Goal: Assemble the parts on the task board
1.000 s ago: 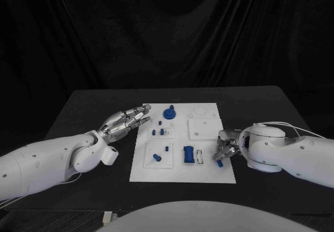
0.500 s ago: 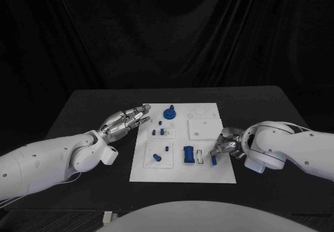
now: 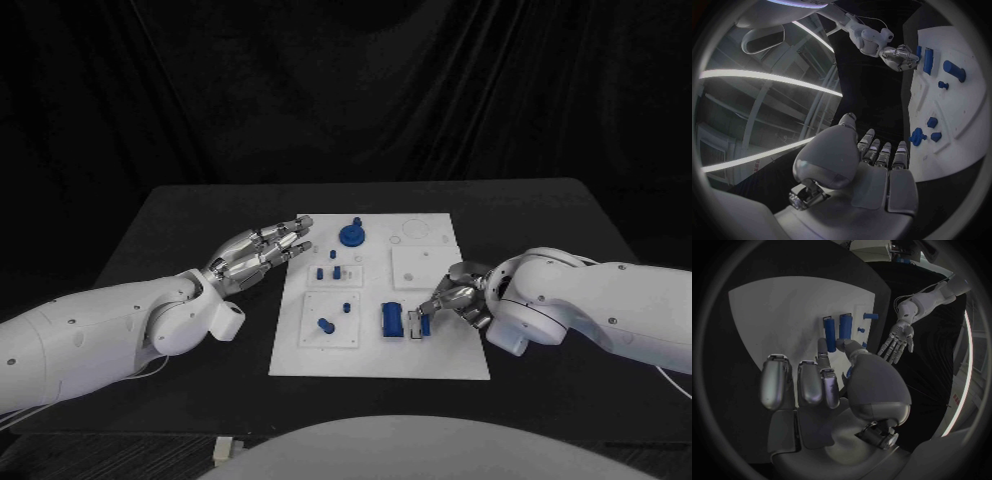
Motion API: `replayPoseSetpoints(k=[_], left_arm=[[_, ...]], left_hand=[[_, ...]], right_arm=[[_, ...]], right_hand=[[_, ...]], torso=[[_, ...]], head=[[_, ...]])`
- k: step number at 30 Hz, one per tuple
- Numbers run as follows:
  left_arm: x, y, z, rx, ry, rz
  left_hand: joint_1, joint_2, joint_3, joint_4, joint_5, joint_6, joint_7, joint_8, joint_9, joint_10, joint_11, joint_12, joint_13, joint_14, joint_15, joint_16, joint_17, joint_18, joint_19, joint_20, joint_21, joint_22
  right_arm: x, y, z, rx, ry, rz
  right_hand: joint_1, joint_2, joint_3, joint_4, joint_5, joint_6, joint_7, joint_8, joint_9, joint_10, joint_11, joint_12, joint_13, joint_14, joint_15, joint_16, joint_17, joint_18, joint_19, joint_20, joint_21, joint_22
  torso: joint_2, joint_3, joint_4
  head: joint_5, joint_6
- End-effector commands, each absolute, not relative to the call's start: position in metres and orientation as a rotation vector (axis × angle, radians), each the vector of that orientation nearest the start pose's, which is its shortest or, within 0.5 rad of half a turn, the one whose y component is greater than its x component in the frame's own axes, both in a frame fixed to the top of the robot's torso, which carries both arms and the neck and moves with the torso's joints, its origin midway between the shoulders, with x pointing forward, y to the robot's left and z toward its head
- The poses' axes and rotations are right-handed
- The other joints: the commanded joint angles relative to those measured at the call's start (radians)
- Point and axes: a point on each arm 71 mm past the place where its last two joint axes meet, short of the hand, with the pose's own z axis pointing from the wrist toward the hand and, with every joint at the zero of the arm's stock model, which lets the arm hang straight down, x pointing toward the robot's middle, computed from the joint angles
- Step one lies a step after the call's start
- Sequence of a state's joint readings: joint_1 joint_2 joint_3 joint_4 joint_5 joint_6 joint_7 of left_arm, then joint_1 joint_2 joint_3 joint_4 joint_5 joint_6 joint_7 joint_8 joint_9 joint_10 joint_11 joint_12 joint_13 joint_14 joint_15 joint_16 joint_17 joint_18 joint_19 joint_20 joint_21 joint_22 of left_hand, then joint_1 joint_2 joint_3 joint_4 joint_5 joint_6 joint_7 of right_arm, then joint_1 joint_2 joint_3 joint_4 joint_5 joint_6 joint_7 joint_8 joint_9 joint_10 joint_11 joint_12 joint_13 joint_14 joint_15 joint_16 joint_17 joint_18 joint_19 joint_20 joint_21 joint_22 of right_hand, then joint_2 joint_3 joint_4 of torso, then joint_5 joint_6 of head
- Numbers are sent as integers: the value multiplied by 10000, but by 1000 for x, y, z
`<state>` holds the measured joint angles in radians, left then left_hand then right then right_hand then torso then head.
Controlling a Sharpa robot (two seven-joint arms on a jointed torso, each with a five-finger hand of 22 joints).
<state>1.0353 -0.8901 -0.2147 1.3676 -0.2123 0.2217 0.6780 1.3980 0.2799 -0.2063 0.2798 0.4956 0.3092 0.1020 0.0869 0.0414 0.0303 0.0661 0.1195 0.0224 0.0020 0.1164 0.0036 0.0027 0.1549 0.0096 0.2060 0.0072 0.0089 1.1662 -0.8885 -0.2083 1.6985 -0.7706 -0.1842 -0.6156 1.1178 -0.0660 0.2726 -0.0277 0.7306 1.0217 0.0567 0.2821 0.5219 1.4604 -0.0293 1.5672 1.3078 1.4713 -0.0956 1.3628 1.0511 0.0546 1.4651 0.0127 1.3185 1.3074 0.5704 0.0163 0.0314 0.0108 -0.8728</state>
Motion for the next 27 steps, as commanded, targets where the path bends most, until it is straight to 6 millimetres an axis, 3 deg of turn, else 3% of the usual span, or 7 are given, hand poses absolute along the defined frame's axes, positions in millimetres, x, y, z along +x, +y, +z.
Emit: replayPoseSetpoints(k=[1,5,17,27], left_arm=[[425,253,-299,-9158,16816,-18966],[425,253,-300,-9169,16859,-18967],[425,252,-300,-9194,16971,-18981],[425,252,-301,-9218,17042,-18960]], left_hand=[[62,-13,30,33,34,-51,19,15,-8,-23,80,-9,-2,14,45,14,-2,73,-15,75,1,-13],[62,-13,30,33,34,-51,19,15,-8,-23,80,-9,-2,14,45,14,-2,73,-15,75,1,-13],[62,-13,30,33,34,-51,19,15,-8,-23,80,-9,-2,14,45,14,-2,73,-15,75,1,-13],[59,-11,33,38,35,-40,44,25,-6,-28,103,-12,-3,16,65,18,-1,74,-16,91,1,-13]], right_arm=[[402,-205,-286,7141,24125,4553],[403,-204,-289,7166,24044,4485],[402,-198,-292,6754,24282,4442],[400,-193,-294,6422,24593,4473]], right_hand=[[-74,48,1077,-1022,-55,-71,-23,49,23,1104,33,36,2630,223,30,23,-10,6,350,27,40,1901],[-89,73,1095,-991,-78,-102,-20,50,25,1104,36,36,2630,211,30,-3,-73,15,338,28,0,1889],[-164,74,1021,-762,-1510,-321,-21,144,41,1104,44,36,2630,196,43,-47,-171,28,314,43,-68,1867],[-171,70,984,-692,-1872,-351,-26,156,10,1104,43,36,2630,189,41,-68,-217,35,305,44,-105,1857]], torso=[[8,2,8],[2,1,4],[4,1,-7],[-2,2,-2]], head=[[-19,2],[-25,2],[3,2],[63,2]])
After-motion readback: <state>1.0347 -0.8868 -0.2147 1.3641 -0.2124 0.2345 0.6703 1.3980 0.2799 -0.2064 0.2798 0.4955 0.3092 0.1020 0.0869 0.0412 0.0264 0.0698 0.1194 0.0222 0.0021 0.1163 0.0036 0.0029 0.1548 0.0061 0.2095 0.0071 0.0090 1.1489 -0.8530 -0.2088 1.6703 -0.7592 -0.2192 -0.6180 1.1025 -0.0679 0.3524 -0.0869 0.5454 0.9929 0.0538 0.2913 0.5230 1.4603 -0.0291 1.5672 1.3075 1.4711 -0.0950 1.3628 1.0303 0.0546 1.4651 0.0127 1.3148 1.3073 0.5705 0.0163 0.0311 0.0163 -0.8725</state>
